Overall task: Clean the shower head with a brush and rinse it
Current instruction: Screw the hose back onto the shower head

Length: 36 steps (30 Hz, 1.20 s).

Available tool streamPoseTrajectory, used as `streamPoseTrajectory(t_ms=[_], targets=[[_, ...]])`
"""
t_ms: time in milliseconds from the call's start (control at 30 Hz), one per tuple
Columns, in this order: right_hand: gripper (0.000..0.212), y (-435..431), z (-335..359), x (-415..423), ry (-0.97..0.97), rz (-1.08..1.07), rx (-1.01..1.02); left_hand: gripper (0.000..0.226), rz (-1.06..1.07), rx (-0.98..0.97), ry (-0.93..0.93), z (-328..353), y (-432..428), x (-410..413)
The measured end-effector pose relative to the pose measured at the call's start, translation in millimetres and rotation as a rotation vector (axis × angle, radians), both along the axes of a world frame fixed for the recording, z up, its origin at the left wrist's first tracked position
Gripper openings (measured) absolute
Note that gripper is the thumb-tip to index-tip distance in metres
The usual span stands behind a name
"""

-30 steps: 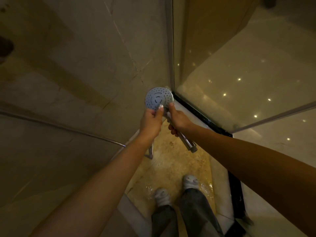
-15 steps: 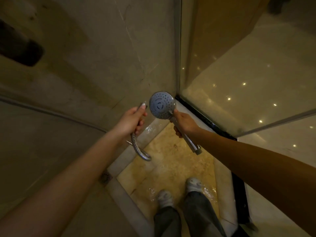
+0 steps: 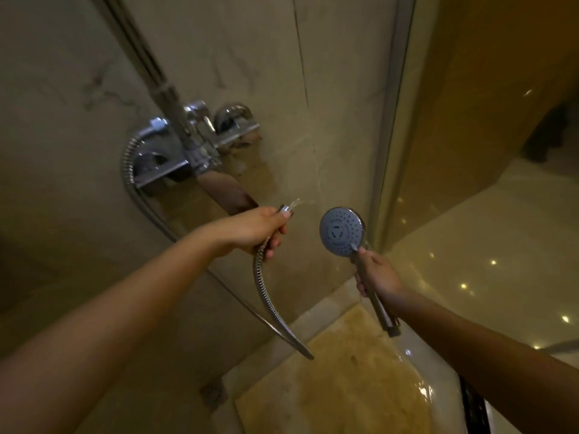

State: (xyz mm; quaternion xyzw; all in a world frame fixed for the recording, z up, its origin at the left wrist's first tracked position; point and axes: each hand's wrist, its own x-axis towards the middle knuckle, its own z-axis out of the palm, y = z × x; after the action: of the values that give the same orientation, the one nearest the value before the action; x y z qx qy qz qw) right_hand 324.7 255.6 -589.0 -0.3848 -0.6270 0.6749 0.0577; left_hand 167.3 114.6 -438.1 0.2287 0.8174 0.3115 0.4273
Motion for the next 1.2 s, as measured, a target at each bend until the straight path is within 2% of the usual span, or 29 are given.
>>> streamPoseTrajectory(t_ms=[100,400,533,633,800,933,1033,1200], targets=[[0.038,1,20,-8,0.01,-0.02,0.01,0.035,-0.015,-0.051,0.005,11,8,-10],[0.026,2,39,-7,0.046,-0.106,-0.071,0.037,-0.169,-0.158,-0.193,14,17,-28],[0.017,9,43,-5,0.056,-0.18,-0.159,0.037,-0.171,-0.147,-0.216,10,19,-30],[0.02,14,44,-7,0.073,-0.255,-0.332,0.037,-0.157,-0.129,-0.22,8,19,-29],[0.026,22,43,-15,0.214,-0.429,-0.915,0.035,-0.123,-0.064,-0.13,-1,18,-26],[0.028,22,47,-22,0.409,-0.457,-1.085,0.028,-0.138,0.058,-0.029,-18,13,-8],[0.027,26,49,-27,0.492,-0.498,-1.11,0.023,-0.174,0.11,-0.002,-39,9,10],[0.023,35,37,-25,0.5,-0.392,-0.911,0.021,-0.16,0.204,-0.001,-83,1,32]])
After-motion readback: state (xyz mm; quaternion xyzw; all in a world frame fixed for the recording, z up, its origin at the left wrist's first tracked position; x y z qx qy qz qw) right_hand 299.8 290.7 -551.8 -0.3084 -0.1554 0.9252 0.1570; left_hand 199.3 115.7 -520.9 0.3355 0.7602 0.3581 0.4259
